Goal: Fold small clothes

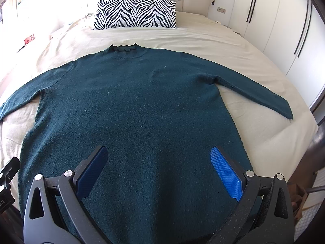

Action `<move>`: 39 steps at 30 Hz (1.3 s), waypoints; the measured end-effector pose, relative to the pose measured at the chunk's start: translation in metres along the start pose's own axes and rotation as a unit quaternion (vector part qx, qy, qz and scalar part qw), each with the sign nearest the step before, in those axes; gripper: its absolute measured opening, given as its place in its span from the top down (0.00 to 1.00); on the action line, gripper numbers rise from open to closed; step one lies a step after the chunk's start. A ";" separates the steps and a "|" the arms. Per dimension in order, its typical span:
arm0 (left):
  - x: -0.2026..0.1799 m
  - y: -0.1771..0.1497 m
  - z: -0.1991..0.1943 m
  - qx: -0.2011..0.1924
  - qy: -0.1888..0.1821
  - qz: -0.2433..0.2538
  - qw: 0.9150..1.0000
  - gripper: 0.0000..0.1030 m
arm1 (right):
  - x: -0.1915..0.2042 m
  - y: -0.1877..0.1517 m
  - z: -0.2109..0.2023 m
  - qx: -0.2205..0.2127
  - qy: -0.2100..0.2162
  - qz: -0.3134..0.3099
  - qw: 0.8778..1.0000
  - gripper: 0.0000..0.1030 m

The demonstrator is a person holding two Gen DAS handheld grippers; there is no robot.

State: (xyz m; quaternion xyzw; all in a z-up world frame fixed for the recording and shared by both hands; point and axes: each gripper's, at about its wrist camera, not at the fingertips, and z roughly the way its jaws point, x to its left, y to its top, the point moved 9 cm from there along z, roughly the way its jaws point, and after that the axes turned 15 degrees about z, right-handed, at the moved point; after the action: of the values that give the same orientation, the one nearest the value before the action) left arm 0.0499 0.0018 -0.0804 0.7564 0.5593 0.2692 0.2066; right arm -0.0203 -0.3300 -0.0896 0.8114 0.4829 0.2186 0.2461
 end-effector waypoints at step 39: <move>0.004 -0.003 -0.003 0.002 -0.002 -0.004 1.000 0.00 | 0.007 -0.003 -0.001 -0.001 -0.002 -0.013 1.000 0.00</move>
State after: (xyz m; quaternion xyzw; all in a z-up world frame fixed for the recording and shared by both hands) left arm 0.0472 0.0064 -0.0793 0.7553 0.5623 0.2652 0.2073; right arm -0.0197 -0.3221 -0.0895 0.8052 0.4926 0.2144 0.2511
